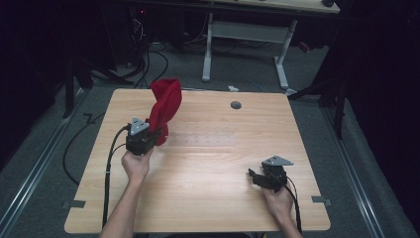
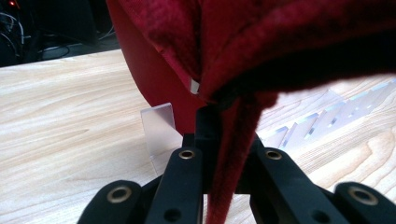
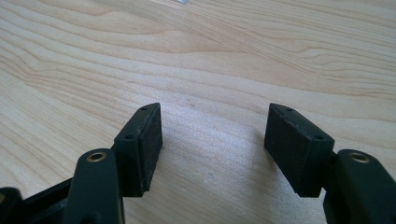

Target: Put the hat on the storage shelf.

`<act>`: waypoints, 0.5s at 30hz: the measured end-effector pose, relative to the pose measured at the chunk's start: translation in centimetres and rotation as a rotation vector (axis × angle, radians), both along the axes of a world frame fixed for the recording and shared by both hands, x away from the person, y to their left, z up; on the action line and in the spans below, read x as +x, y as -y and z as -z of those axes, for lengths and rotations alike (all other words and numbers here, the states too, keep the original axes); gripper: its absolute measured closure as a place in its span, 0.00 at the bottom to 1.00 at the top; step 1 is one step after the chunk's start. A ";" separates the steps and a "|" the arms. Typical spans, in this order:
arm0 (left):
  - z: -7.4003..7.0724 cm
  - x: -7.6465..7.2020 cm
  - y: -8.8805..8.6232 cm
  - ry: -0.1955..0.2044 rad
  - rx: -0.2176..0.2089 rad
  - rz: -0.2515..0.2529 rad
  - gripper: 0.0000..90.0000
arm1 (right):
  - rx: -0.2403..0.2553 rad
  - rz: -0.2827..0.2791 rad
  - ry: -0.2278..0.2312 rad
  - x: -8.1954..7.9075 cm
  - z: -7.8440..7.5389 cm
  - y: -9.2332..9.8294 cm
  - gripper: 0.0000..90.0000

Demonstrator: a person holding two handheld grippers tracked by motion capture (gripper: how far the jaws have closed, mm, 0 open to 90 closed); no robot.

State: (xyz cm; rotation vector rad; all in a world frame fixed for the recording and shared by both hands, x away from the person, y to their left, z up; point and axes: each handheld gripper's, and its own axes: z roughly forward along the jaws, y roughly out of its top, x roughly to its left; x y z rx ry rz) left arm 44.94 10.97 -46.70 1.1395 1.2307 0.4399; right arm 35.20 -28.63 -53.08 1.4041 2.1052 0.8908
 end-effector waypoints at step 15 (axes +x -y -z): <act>0.1 -1.0 -0.7 -0.074 -0.013 0.016 0.76 | 0.000 -0.002 0.000 0.0 0.0 0.0 0.41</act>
